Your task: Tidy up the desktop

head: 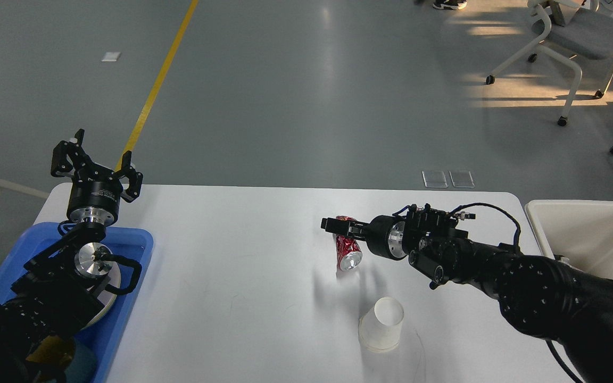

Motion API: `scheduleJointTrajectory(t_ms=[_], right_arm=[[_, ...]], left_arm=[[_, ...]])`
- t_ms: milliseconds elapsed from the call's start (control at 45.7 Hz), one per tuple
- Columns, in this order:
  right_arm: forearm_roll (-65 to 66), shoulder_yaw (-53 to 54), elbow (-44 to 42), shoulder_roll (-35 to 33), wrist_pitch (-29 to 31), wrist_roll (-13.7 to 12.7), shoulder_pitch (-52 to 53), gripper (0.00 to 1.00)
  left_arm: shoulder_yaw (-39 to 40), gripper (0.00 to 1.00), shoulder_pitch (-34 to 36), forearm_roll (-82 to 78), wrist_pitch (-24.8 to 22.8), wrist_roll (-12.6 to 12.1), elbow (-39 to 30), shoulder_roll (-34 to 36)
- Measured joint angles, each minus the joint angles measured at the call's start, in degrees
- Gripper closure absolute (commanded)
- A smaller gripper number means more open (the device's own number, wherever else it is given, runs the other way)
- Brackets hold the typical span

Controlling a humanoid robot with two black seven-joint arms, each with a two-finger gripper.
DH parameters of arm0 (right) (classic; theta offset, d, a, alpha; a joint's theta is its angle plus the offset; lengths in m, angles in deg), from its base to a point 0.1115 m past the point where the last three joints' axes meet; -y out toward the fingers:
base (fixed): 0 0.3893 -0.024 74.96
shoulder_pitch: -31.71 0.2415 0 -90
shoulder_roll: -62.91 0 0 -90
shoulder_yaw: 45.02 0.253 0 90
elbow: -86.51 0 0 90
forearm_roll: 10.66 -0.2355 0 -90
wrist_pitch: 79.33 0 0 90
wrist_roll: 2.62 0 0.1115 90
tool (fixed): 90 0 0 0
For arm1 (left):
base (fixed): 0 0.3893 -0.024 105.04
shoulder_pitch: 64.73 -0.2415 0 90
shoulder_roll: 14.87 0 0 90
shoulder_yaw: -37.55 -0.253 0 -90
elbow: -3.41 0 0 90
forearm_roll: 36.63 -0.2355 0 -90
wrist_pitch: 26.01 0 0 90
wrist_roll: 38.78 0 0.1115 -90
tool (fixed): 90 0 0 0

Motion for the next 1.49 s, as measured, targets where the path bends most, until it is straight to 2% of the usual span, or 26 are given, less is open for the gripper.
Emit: scheduleJointTrajectory(t_ms=[964, 1489], right_arm=[[0.88, -0.91, -0.03, 1.10, 0.95, -0.07, -1.62, 0.00], [6.61, -6.06, -0.09, 1.36, 1.14, -0.96, -1.88, 0.00]], left_arm=[[0.00, 0.03, 0.00, 0.02, -0.01, 0.00, -0.01, 0.00], [0.00, 0.03, 0.00, -0.01, -0.02, 0.00, -0.01, 0.00]])
